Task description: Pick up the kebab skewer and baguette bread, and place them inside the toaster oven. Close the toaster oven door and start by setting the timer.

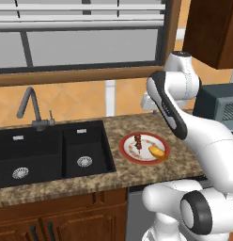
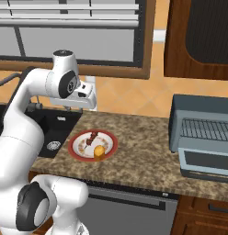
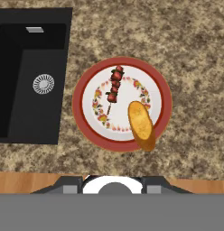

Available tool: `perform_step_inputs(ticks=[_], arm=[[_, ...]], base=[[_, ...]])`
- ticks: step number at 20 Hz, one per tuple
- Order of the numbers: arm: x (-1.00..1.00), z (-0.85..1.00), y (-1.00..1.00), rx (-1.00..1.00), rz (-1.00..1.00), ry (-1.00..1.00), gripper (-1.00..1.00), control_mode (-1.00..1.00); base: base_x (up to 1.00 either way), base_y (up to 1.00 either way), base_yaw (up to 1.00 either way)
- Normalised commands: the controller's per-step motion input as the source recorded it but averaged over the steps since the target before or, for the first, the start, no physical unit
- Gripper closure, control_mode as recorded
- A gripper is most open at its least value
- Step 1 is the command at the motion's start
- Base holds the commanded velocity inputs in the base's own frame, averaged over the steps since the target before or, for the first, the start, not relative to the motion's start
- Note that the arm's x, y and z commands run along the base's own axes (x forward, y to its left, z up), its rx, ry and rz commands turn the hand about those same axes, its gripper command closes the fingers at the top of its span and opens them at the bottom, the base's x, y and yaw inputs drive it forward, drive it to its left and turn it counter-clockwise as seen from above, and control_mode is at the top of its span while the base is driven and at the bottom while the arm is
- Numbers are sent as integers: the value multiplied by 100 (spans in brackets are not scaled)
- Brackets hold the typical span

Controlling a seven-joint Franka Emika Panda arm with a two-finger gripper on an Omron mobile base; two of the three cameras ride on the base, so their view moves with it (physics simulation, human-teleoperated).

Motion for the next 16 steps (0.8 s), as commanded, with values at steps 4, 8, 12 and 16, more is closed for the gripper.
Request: perform_step_inputs(ticks=[4,8,12,16], arm=[[0,0,0,0,0,0,-100,100],[0,0,0,0,0,0,-100,100],[0,0,0,0,0,0,-100,100],[0,0,0,0,0,0,-100,100]], base=[[0,-2,0],[-22,-56,0],[-9,-64,0],[0,-55,-4]])
